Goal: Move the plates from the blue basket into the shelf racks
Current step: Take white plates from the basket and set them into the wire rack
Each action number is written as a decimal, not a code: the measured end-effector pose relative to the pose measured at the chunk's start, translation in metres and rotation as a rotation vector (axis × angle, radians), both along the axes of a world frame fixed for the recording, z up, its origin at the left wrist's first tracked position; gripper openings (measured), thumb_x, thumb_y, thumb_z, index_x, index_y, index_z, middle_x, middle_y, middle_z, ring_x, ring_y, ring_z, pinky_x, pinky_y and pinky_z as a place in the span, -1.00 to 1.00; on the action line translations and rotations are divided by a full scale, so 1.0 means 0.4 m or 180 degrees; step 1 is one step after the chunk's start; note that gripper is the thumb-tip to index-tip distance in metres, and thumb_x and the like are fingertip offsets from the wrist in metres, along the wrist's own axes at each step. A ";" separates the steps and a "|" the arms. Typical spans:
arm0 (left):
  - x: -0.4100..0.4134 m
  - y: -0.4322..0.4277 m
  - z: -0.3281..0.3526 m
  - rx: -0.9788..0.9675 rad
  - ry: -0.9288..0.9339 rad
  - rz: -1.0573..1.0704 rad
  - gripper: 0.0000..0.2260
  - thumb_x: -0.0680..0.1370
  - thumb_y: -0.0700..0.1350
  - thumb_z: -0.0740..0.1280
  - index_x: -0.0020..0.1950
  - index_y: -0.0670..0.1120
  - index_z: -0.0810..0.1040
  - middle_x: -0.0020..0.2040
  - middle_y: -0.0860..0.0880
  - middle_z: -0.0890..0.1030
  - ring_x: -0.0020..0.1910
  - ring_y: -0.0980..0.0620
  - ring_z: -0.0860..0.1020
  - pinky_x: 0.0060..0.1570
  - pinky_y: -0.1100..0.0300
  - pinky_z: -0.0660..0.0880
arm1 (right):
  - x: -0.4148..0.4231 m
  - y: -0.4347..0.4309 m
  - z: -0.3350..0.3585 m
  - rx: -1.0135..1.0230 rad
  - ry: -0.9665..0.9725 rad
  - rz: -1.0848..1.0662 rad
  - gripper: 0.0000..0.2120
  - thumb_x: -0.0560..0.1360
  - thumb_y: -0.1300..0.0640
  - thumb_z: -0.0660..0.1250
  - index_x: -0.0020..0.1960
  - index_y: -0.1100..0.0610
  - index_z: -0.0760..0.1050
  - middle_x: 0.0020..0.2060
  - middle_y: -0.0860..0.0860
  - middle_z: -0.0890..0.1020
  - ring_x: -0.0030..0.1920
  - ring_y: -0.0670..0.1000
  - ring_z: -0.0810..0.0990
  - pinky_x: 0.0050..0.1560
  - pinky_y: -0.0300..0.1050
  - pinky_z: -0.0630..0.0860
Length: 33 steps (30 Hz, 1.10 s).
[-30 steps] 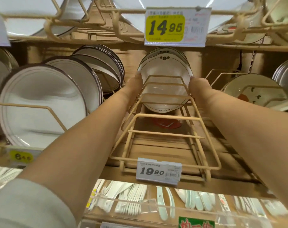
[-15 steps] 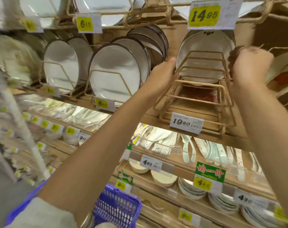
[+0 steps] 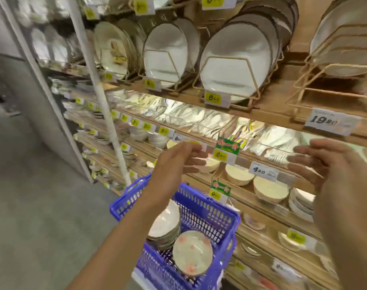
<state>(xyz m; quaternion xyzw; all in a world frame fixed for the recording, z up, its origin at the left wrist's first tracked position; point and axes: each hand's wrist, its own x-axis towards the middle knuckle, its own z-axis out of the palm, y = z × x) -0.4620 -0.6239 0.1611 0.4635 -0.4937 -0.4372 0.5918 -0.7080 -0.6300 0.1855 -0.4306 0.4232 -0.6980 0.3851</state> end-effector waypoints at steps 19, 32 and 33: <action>0.535 0.052 -0.429 0.1863 -0.0450 0.0610 -0.76 0.62 -0.14 0.18 -0.13 -0.09 0.60 -0.32 0.01 0.68 -0.36 0.10 0.61 -0.35 0.28 0.50 | 0.535 -0.042 -0.611 0.2537 0.0991 0.1003 -0.79 0.57 0.32 0.15 -0.09 0.26 0.56 -0.34 0.16 0.63 -0.38 0.09 0.60 -0.31 -0.06 0.54; 0.648 -0.266 -0.679 0.2444 -0.1059 0.0544 -0.76 0.60 -0.27 0.15 -0.18 -0.12 0.55 -0.29 -0.06 0.62 -0.37 -0.01 0.54 -0.42 0.24 0.46 | 0.677 -0.263 -0.896 0.3954 0.1075 0.1394 -0.73 0.59 0.29 0.10 -0.27 0.19 0.39 -0.52 0.08 0.49 -0.55 0.01 0.46 -0.48 -0.22 0.46; 0.649 -0.286 -0.695 0.2476 -0.1249 0.0474 -0.77 0.58 -0.26 0.17 -0.18 -0.10 0.56 -0.25 -0.06 0.62 -0.31 -0.02 0.55 -0.33 0.20 0.50 | 0.680 -0.271 -0.911 0.3984 0.1299 0.1267 -0.77 0.57 0.26 0.14 -0.25 0.18 0.42 -0.42 0.11 0.56 -0.45 0.06 0.54 -0.34 -0.10 0.57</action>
